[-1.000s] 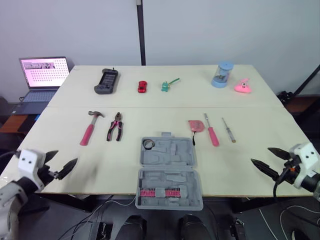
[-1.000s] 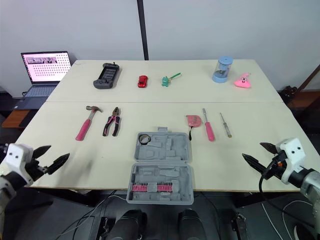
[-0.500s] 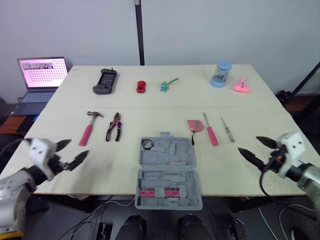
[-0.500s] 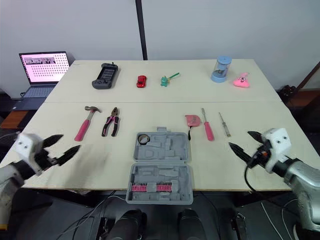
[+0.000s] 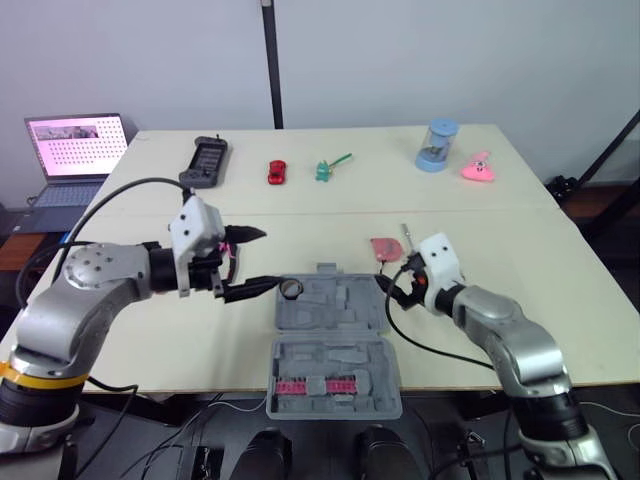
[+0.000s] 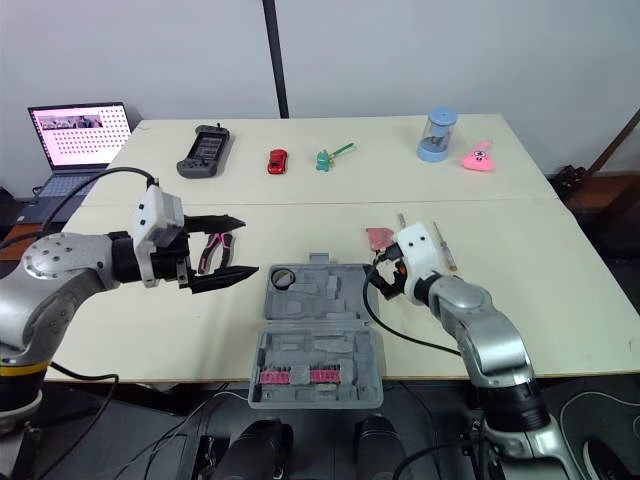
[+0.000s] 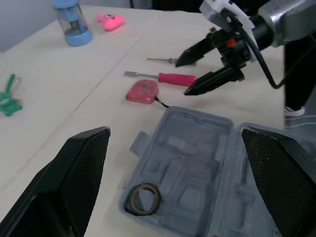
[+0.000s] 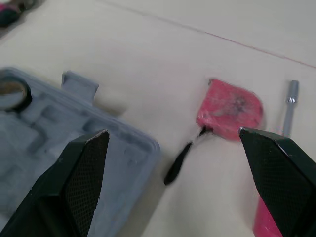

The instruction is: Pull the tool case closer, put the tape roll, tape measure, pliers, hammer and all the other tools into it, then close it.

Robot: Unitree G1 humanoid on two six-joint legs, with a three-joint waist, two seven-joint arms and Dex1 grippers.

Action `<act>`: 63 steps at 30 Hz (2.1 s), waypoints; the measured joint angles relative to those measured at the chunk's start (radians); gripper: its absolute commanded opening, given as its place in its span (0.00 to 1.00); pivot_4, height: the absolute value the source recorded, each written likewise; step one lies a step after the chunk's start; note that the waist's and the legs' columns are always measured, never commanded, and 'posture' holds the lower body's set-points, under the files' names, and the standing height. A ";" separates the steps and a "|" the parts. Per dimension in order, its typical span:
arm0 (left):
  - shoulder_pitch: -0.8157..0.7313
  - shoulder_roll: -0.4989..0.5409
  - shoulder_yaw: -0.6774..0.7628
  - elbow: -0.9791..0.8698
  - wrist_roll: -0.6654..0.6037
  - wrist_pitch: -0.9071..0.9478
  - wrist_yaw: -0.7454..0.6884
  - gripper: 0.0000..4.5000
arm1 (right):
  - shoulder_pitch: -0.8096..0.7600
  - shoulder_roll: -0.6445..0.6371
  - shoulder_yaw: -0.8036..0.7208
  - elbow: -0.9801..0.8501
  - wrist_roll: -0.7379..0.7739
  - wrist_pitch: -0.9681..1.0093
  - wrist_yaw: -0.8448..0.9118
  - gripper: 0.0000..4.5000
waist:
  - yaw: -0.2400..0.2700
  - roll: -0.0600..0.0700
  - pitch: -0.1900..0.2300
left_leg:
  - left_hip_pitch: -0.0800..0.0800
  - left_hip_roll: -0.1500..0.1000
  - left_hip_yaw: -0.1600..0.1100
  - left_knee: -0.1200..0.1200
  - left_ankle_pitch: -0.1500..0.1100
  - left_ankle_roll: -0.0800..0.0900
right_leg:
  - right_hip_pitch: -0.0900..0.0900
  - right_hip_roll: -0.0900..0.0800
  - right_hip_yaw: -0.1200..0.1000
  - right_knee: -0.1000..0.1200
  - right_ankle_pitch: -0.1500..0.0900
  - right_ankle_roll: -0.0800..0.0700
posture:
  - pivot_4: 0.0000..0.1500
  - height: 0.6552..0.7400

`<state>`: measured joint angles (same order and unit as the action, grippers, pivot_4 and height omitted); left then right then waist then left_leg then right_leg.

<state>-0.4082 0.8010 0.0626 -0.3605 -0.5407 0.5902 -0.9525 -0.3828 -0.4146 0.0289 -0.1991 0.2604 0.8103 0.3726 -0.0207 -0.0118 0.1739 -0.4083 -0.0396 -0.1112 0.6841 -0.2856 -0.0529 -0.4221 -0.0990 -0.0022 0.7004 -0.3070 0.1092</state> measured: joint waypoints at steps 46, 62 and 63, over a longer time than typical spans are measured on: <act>0.133 -0.074 0.038 -0.032 0.037 -0.036 0.131 1.00 | -0.311 0.219 -0.140 0.615 -0.051 0.059 -0.199 0.01 | -0.024 0.000 0.000 | -0.001 0.000 0.002 -0.001 0.000 -0.001 | -0.004 0.001 0.001 0.003 0.000 0.000 | 1.00 0.22; 0.135 -0.071 -0.047 -0.022 0.039 -0.033 0.048 1.00 | -0.149 0.067 -0.104 0.326 -0.019 0.263 -0.054 0.01 | -0.021 0.001 0.000 | -0.002 0.000 0.001 -0.001 0.000 0.000 | -0.004 0.001 0.001 0.003 0.000 0.000 | 1.00 0.22; 0.128 -0.074 -0.050 -0.018 0.040 -0.034 0.044 1.00 | -0.137 0.063 -0.104 0.303 -0.017 0.278 -0.052 0.01 | -0.021 0.001 0.000 | -0.002 0.000 0.001 -0.001 0.000 0.000 | -0.004 0.001 0.001 0.003 0.000 0.000 | 1.00 0.22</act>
<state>-0.2806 0.7269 0.0128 -0.3788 -0.5012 0.5563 -0.9081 -0.5198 -0.3517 -0.0753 0.1038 0.2430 1.0887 0.3204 -0.0417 -0.0112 0.1739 -0.4100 -0.0392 -0.1099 0.6834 -0.2854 -0.0533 -0.4260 -0.0977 -0.0007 0.7031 -0.3071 0.1088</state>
